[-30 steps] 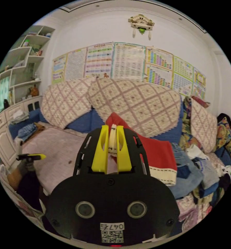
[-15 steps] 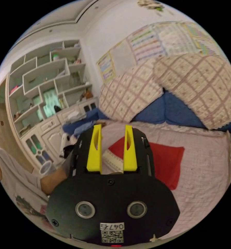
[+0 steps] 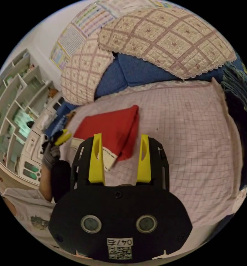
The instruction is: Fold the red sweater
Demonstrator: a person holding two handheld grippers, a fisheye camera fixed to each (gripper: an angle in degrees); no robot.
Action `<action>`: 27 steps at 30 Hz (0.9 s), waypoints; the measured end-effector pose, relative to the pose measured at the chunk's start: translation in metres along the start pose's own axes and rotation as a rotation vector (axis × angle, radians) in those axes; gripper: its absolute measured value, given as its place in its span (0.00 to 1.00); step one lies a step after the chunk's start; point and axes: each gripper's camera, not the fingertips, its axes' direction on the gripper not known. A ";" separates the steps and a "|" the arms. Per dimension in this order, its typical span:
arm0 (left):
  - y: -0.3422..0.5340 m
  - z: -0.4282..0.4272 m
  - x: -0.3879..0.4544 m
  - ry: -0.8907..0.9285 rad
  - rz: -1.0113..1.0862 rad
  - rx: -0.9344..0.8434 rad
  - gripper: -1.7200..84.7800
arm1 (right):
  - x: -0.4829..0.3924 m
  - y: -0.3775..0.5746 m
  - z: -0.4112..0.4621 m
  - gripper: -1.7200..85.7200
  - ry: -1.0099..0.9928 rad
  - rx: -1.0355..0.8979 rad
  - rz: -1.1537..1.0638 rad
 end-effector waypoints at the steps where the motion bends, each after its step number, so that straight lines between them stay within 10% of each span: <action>1: -0.002 0.003 -0.001 0.001 -0.002 -0.014 0.15 | -0.004 -0.003 0.007 0.18 0.011 -0.032 -0.024; 27: -0.026 0.030 -0.008 -0.122 0.154 -0.181 0.04 | -0.032 -0.025 0.067 0.08 0.051 -0.152 -0.149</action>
